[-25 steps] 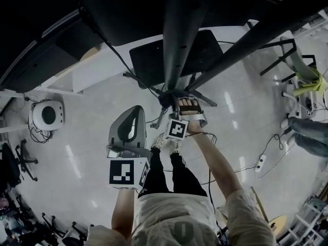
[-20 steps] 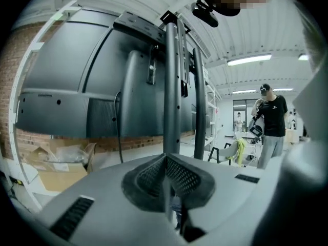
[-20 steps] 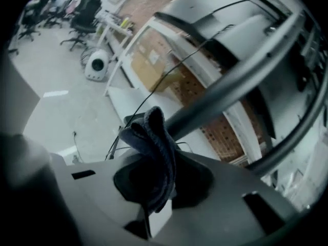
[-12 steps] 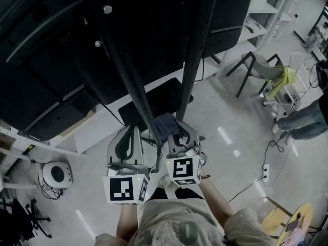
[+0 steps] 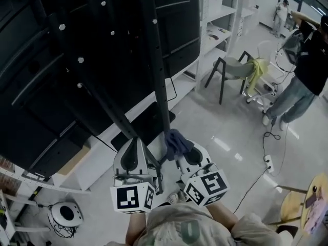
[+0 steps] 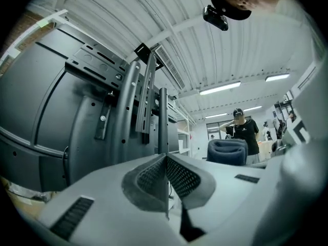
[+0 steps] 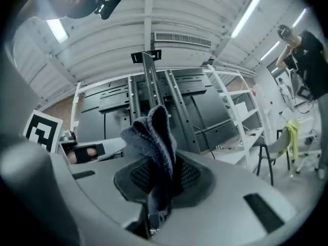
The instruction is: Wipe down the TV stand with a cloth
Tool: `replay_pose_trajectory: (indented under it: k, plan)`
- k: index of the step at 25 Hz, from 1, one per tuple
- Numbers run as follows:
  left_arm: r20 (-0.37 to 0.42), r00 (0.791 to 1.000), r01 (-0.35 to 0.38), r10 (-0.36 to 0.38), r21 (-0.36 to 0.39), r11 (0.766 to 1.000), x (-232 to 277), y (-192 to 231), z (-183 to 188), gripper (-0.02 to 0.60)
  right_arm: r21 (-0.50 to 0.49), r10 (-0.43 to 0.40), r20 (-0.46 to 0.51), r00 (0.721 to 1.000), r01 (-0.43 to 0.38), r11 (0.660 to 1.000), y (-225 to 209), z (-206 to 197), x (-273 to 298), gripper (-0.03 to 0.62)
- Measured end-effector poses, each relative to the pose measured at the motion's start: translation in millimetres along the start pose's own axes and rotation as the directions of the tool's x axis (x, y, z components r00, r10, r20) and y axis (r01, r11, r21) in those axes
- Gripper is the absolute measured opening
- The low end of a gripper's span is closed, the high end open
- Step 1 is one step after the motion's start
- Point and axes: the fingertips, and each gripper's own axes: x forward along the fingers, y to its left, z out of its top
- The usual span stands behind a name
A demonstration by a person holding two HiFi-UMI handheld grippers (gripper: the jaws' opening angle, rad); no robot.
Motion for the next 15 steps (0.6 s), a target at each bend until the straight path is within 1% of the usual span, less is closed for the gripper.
replay_pose_trajectory:
  k: [3, 5, 7, 8, 9, 10, 11, 12, 13, 15]
  plan:
    - [-0.001, 1.000, 0.003, -0.003, 0.008, 1.000, 1, 0, -1, 0.015, -0.006, -0.010, 0.028, 1.000, 0.010, 1.000, -1, 12, -2, 0.057]
    - [0.000, 1.000, 0.002, -0.002, 0.005, 1.000, 2, 0, 1, 0.015, -0.027, -0.010, 0.048, 0.999, 0.011, 1.000, -1, 22, 0, 0.057]
    - [0.002, 1.000, 0.009, -0.009, 0.006, 1.000, 4, -2, 5, 0.015, -0.101, -0.005, 0.081, 0.997, 0.013, 0.995, -2, 38, 6, 0.057]
    - [-0.001, 1.000, 0.011, -0.011, 0.019, 1.000, 5, -3, 7, 0.015, -0.166, 0.001, 0.106, 0.994, 0.017, 0.986, -1, 51, 11, 0.057]
    - [-0.005, 1.000, 0.010, -0.010, 0.040, 0.999, 5, -2, 10, 0.015, -0.247, 0.010, 0.132, 0.991, 0.023, 0.969, 0, 68, 18, 0.057]
    - [-0.010, 1.000, 0.006, -0.005, 0.063, 0.998, 4, -1, 14, 0.015, -0.338, 0.022, 0.153, 0.988, 0.032, 0.941, 3, 87, 28, 0.057]
    - [-0.013, 1.000, 0.001, 0.000, 0.077, 0.997, 2, 0, 18, 0.015, -0.436, 0.029, 0.168, 0.985, 0.048, 0.899, 5, 108, 38, 0.057]
    - [-0.013, 1.000, -0.004, 0.005, 0.081, 0.997, 1, 2, 21, 0.015, -0.531, 0.029, 0.186, 0.982, 0.076, 0.844, 7, 132, 48, 0.057]
    - [-0.012, 1.000, -0.007, 0.008, 0.077, 0.997, 0, 3, 23, 0.015, -0.615, 0.026, 0.214, 0.977, 0.114, 0.780, 8, 157, 58, 0.057]
    - [-0.008, 1.000, -0.010, 0.011, 0.083, 0.997, 2, 7, 26, 0.015, -0.744, 0.046, 0.291, 0.956, 0.196, 0.639, 16, 209, 81, 0.057]
